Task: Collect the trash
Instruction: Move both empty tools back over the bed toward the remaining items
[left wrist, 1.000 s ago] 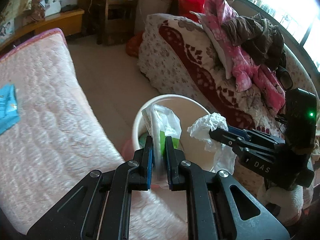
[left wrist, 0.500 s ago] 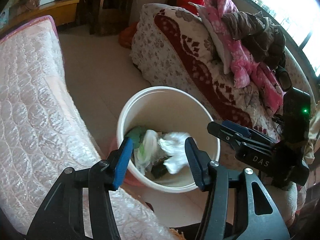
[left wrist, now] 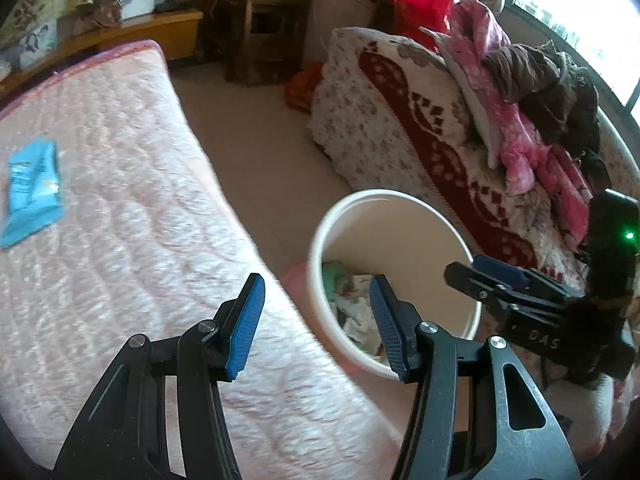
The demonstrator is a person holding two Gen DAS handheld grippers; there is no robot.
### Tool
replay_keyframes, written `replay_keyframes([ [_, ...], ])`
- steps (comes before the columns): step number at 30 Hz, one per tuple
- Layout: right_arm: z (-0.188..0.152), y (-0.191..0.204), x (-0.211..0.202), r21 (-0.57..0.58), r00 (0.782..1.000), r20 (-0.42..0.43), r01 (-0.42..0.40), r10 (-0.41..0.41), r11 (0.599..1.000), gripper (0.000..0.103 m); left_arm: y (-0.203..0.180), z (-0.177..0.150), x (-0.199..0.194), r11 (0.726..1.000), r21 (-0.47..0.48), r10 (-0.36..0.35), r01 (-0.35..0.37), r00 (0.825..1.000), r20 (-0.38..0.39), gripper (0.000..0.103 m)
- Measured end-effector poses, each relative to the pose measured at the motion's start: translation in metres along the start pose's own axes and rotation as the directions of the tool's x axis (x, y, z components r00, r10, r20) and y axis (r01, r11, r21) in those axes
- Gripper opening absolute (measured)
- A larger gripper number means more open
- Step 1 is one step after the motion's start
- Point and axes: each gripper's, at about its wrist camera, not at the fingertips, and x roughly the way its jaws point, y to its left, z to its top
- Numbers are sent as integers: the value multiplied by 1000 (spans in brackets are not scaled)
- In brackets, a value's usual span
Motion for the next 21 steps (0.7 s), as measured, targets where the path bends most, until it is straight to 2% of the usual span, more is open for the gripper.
replay_keyframes([
  [14, 13, 78, -12, -113, 1000, 12, -15, 16, 993, 60, 61, -13, -51, 989, -54, 138, -134, 987, 77, 53],
  [21, 13, 121, -10, -161, 999, 14, -33, 35, 986, 66, 97, -23, -78, 978, -89, 199, -190, 974, 106, 53],
])
